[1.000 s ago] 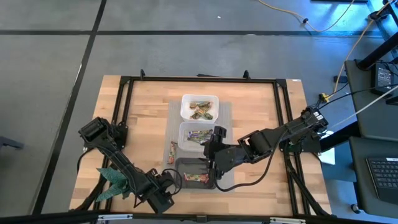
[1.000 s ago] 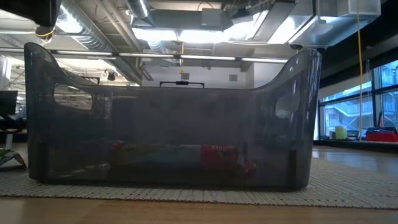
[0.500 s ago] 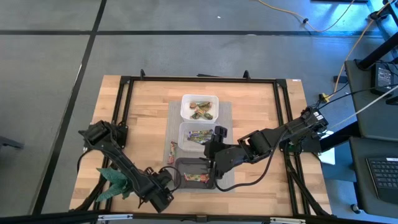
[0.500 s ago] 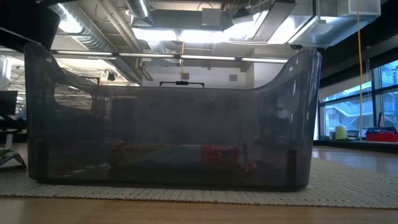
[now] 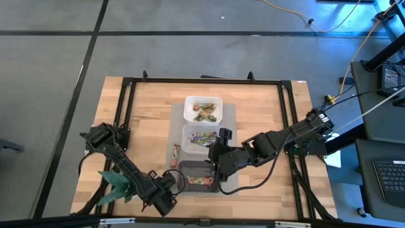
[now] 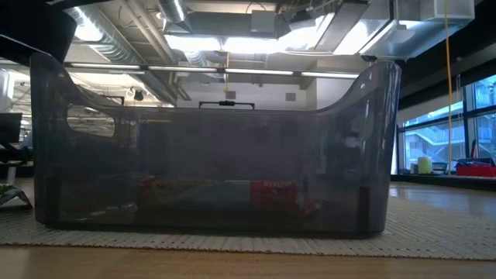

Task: Pick and place Granola Bars by type
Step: Put the bottom red granola bar into the black bin

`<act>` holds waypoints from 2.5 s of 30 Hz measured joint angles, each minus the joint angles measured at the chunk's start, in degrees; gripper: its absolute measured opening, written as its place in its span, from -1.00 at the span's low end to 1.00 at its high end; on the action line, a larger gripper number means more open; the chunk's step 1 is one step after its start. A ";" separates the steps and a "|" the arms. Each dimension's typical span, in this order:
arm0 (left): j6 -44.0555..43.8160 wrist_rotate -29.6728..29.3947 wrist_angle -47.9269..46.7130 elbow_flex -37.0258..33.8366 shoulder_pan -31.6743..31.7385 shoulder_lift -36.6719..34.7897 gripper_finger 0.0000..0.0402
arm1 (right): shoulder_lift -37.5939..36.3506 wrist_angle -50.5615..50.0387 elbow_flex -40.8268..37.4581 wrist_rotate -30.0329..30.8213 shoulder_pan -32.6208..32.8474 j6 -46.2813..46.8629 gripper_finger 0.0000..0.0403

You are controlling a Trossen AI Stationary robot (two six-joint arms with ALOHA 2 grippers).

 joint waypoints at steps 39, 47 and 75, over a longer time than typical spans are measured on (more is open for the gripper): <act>37.98 -18.67 17.13 -0.20 9.27 -23.52 -0.37 | 0.00 -2.73 -0.02 -0.13 0.02 0.15 0.22; 50.14 -10.10 24.85 -0.15 16.03 -19.90 -0.37 | 0.00 -2.92 -0.02 -0.24 0.01 0.17 0.22; 52.09 -2.47 25.14 -0.13 19.04 -4.44 -0.37 | 0.00 -12.37 -0.14 -3.67 1.94 10.60 0.22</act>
